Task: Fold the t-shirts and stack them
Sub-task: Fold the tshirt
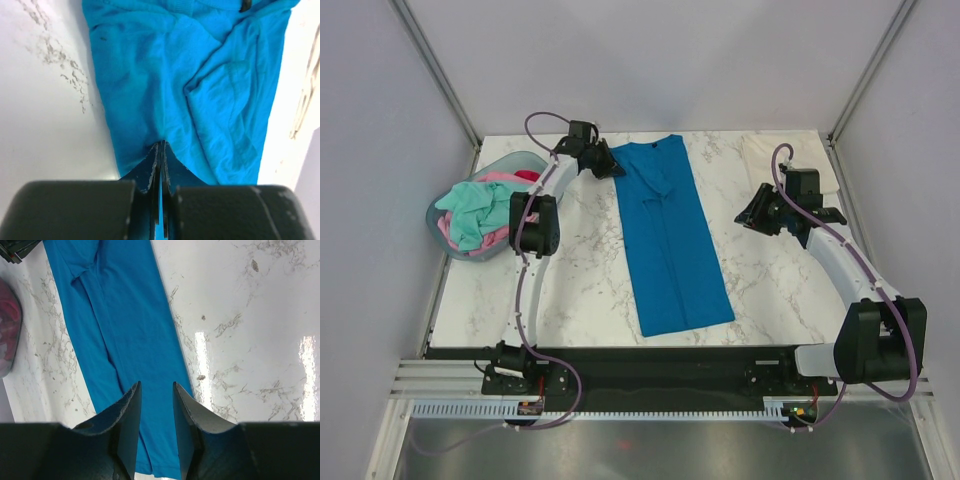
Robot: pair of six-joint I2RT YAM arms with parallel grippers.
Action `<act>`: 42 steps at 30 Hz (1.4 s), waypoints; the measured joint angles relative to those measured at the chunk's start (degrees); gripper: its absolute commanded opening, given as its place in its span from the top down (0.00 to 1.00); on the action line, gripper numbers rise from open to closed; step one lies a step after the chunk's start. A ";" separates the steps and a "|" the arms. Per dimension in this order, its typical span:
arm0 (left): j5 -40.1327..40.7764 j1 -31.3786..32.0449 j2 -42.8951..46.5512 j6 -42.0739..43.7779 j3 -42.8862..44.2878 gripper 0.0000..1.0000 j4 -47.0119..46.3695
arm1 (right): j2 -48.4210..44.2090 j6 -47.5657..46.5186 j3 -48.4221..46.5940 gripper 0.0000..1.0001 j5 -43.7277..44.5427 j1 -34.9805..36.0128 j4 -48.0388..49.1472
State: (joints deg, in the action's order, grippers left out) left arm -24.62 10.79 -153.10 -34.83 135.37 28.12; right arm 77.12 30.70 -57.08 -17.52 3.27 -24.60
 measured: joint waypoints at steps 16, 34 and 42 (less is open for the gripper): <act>-4.83 0.31 23.69 -0.31 -28.52 0.90 -9.20 | 0.72 -2.36 5.49 0.59 -0.70 0.00 -0.76; -2.36 25.03 50.77 -2.12 -77.24 0.94 -12.09 | 0.24 -2.54 9.68 0.58 -1.16 0.00 -1.07; 0.00 27.06 52.85 -3.98 -84.08 0.95 -13.53 | -0.09 -3.78 13.92 0.51 -1.97 2.82 -1.97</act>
State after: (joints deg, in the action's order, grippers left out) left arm -24.62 37.85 -100.25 -38.81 51.29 14.59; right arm 77.03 26.92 -43.16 -19.49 6.09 -26.57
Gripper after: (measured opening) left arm 0.054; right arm 0.472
